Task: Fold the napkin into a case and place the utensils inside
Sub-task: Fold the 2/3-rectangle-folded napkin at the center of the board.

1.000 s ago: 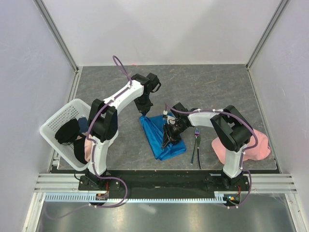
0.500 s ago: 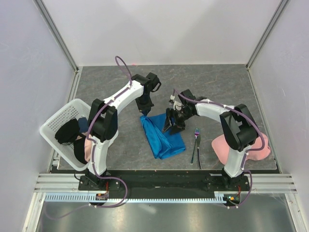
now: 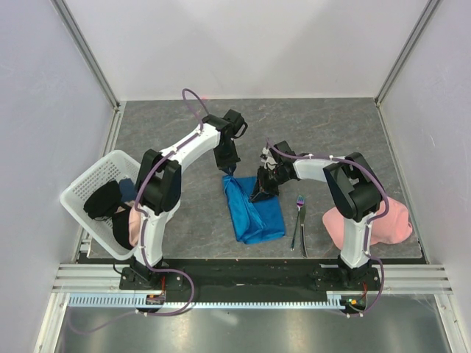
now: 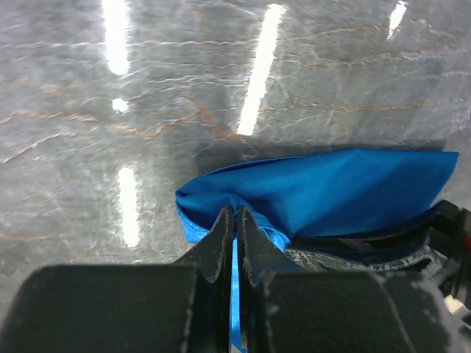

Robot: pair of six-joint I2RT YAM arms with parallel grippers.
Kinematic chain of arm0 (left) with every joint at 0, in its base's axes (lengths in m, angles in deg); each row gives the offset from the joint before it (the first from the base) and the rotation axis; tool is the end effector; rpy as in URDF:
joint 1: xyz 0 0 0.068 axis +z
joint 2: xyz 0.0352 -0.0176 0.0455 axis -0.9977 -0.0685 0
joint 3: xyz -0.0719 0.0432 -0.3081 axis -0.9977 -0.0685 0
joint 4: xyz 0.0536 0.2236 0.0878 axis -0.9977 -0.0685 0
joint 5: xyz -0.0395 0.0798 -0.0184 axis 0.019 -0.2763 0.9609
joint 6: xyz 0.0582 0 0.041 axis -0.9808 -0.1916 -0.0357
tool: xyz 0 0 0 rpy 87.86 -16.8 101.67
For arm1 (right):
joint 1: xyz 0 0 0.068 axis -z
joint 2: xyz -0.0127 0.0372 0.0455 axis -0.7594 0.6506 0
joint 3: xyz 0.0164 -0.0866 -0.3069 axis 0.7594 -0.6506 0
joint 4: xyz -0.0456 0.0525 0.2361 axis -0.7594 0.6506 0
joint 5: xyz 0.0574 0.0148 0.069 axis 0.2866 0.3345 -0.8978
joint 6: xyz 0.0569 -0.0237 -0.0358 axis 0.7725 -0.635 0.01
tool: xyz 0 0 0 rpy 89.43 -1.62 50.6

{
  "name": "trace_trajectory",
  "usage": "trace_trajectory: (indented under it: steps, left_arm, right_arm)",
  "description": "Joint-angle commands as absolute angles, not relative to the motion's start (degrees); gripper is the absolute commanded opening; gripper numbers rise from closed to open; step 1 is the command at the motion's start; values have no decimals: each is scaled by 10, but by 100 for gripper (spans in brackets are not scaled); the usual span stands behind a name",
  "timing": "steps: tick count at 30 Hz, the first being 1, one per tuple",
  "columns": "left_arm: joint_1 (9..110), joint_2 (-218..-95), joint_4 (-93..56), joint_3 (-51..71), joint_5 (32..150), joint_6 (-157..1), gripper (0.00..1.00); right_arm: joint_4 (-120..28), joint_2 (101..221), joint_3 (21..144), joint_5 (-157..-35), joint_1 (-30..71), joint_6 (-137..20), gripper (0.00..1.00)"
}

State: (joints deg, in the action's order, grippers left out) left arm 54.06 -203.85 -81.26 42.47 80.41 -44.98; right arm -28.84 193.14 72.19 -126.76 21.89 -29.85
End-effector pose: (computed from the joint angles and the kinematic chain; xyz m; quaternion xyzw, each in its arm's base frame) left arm 0.3830 -0.2368 0.2328 -0.1071 0.9892 -0.0457 0.0890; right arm 0.3289 0.2120 0.1599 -0.0023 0.9271 0.3747 0.0005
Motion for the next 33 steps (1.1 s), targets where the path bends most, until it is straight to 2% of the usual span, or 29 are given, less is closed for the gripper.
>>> trace_trajectory:
  steps: [1, 6, 9, 11, 15, 16, 19, 24, 29, 33]
  left_arm:
    - [537, -2053, -790, 443, 836, -489, 10]
    - [537, -2034, -792, 444, 807, -517, 36]
    - [537, -1998, -800, 445, 781, -528, 49]
    - [534, -1960, -806, 441, 762, -538, 61]
    - [510, -1890, -810, 402, 728, -557, 66]
    - [502, -1876, -811, 377, 716, -561, 71]
    - [480, -1830, -809, 328, 712, -571, 71]
    - [391, -1791, -748, 253, 824, -591, 67]
    - [283, -1804, -717, 212, 809, -570, 68]
    - [251, -1815, -700, 190, 792, -562, 69]
  right_arm:
    - [-339, 1941, 702, -1254, 218, -269, 21]
    - [-346, 1943, 697, -1252, 222, -263, 20]
    - [-347, 1942, 695, -1251, 223, -264, 20]
    - [-346, 1942, 694, -1252, 223, -264, 20]
    - [-347, 1943, 691, -1257, 224, -263, 20]
    - [-346, 1942, 691, -1258, 224, -263, 20]
    - [-346, 1940, 692, -1261, 224, -260, 21]
    - [-342, 1928, 697, -1268, 224, -253, 26]
    - [-315, 1912, 707, -1276, 228, -266, 34]
    - [-286, 1889, 705, -1280, 233, -284, 40]
